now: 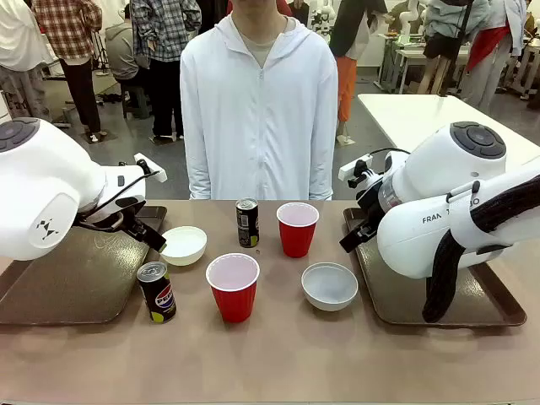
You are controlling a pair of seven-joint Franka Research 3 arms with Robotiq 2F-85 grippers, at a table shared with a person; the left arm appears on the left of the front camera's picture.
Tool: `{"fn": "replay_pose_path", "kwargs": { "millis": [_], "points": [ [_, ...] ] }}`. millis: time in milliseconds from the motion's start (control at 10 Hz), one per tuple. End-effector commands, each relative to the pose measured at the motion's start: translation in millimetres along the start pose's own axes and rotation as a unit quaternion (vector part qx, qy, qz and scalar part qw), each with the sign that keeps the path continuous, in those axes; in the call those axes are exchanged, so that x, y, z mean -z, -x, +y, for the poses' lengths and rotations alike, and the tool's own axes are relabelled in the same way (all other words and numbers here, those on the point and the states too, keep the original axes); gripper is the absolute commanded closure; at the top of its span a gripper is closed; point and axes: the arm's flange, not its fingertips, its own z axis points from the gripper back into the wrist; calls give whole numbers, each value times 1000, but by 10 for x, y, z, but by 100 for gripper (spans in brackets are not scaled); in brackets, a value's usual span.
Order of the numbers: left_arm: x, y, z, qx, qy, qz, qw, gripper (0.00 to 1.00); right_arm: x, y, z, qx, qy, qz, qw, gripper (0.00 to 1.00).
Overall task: Prepare tableware on both trays.
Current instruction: Pick up a Picnic Bowl from the table and place it on a Handle tray.
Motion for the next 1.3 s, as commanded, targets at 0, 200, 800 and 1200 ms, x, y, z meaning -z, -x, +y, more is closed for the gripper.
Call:
{"fn": "replay_pose_path", "kwargs": {
  "millis": [0, 200, 800, 1200],
  "points": [
    [0, 0, -1, 0, 0, 0, 1000, 0, 0, 0, 0, 0, 0, 0, 1000, 0],
    [0, 0, -1, 0, 0, 0, 1000, 0, 0, 0, 0, 0, 0, 0, 1000, 0],
    [0, 0, -1, 0, 0, 0, 1000, 0, 0, 0, 0, 0, 0, 0, 1000, 0],
    [0, 0, -1, 0, 0, 0, 1000, 0, 0, 0, 0, 0, 0, 0, 1000, 0]
  ]
}}
